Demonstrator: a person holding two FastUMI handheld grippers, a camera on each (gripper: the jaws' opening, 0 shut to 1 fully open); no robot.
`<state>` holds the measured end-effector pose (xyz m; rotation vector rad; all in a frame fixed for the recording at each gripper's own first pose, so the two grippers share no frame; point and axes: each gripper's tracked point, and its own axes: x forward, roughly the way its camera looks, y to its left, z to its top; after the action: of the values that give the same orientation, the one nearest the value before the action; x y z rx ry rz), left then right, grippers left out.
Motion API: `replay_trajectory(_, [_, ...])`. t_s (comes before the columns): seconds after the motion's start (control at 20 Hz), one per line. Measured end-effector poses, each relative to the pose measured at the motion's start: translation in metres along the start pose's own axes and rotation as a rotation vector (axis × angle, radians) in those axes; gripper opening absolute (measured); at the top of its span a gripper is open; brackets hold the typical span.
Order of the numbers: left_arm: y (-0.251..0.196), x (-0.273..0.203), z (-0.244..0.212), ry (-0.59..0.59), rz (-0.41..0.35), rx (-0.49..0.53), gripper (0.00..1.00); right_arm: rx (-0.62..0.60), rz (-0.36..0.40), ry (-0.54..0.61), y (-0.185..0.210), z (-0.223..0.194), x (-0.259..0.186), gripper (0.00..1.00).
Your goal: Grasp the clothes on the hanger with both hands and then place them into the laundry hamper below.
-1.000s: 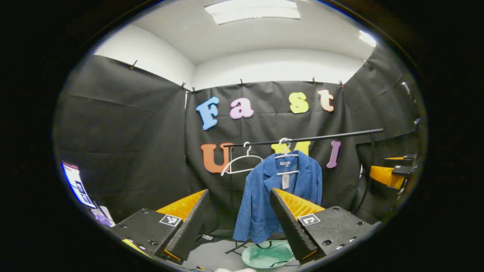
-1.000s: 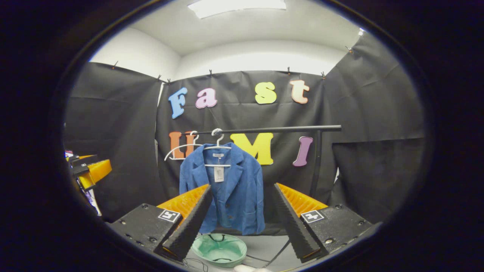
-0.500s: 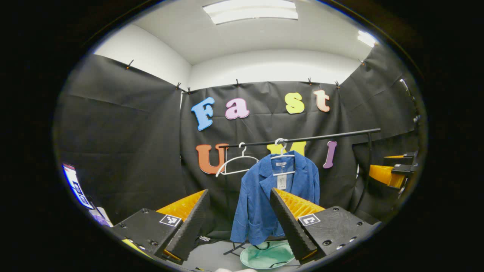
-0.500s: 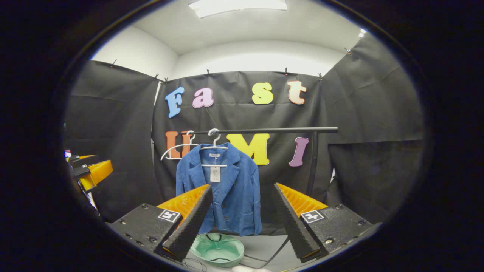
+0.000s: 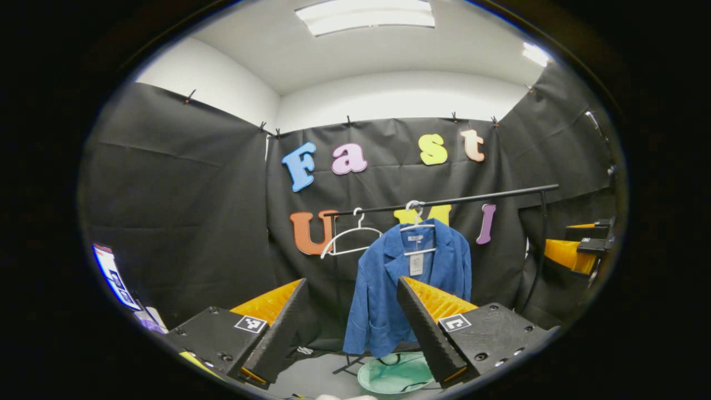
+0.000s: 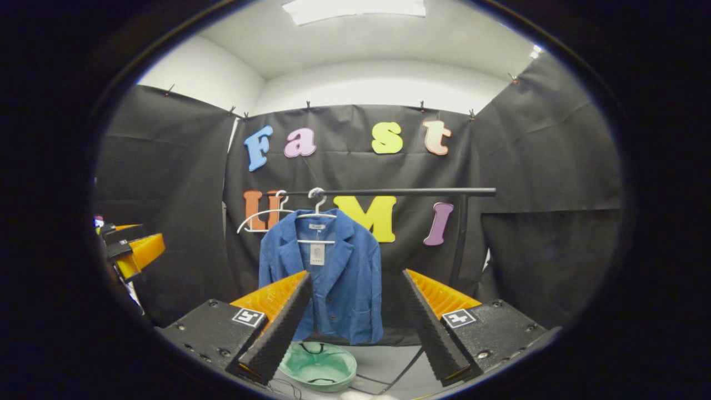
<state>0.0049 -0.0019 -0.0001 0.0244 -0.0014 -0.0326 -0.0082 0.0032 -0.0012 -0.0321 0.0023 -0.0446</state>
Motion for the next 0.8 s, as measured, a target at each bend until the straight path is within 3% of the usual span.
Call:
replay_trajectory(0.45, [-0.005, 0.007, -0.005, 0.007, -0.014, -0.008, 1.0, -0.018, -0.001, 0.024, 0.001, -0.01, 0.013, 1.0])
replay_trajectory(0.8, [-0.03, 0.059, -0.026, 0.026, -0.017, 0.007, 1.0, -0.009, 0.055, 0.076, 0.005, -0.04, 0.076, 1.0])
